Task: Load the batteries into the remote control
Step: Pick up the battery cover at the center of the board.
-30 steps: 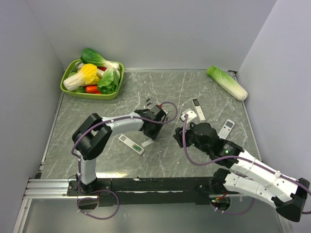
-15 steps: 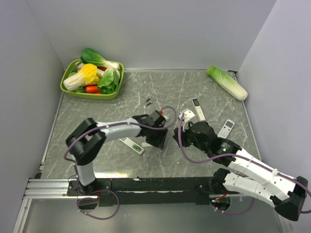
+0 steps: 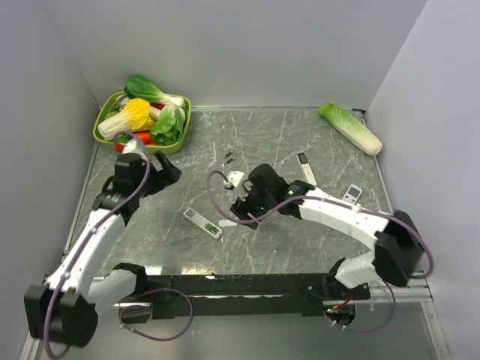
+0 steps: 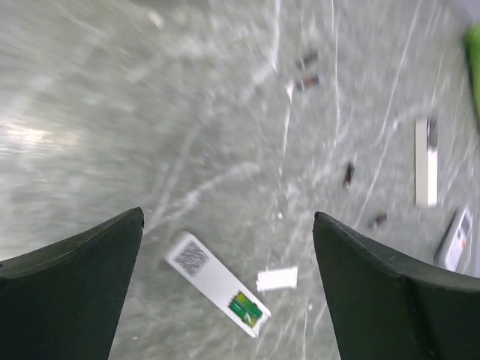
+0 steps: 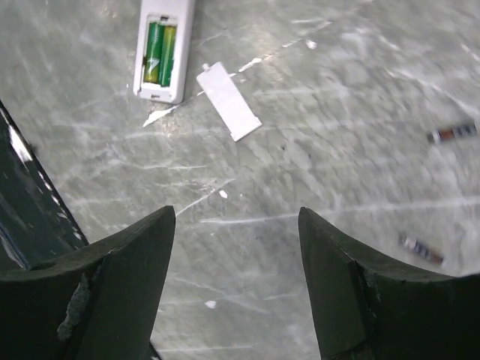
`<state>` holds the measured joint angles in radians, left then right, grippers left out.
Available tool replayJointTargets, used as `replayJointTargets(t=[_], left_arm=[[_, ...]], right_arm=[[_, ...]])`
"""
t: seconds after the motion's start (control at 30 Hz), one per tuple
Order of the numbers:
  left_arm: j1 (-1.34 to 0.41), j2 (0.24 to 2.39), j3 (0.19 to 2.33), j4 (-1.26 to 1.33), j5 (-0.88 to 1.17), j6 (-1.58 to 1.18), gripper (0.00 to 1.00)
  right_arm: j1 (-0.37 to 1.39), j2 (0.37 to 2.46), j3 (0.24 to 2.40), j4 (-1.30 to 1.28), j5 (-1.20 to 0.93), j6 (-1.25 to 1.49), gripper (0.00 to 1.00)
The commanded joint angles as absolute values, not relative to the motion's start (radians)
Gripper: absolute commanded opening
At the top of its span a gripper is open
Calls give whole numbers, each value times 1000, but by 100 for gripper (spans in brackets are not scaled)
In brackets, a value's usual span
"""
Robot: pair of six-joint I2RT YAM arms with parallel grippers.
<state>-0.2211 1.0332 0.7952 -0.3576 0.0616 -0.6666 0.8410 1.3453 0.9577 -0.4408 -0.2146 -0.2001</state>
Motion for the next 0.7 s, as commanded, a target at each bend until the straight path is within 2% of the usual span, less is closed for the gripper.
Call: replayJointTargets(t=[0.0, 0.13, 0.3, 0.47, 0.67], left_arm=[[-154, 881, 769, -385, 3, -661, 99], [-146, 751, 769, -413, -127, -608, 100], [-153, 712, 753, -457, -359, -592, 99], [-164, 703, 764, -483, -449, -601, 99], [-170, 701, 765, -486, -460, -607, 99]], right_arm=[[833, 1513, 1100, -552, -314, -426, 74], [833, 1644, 1221, -626, -356, -586, 72], [834, 1784, 1324, -719, -330, -684, 70], [850, 1853, 1396, -787, -284, -712, 70], [891, 1908, 1405, -772, -219, -699, 71]])
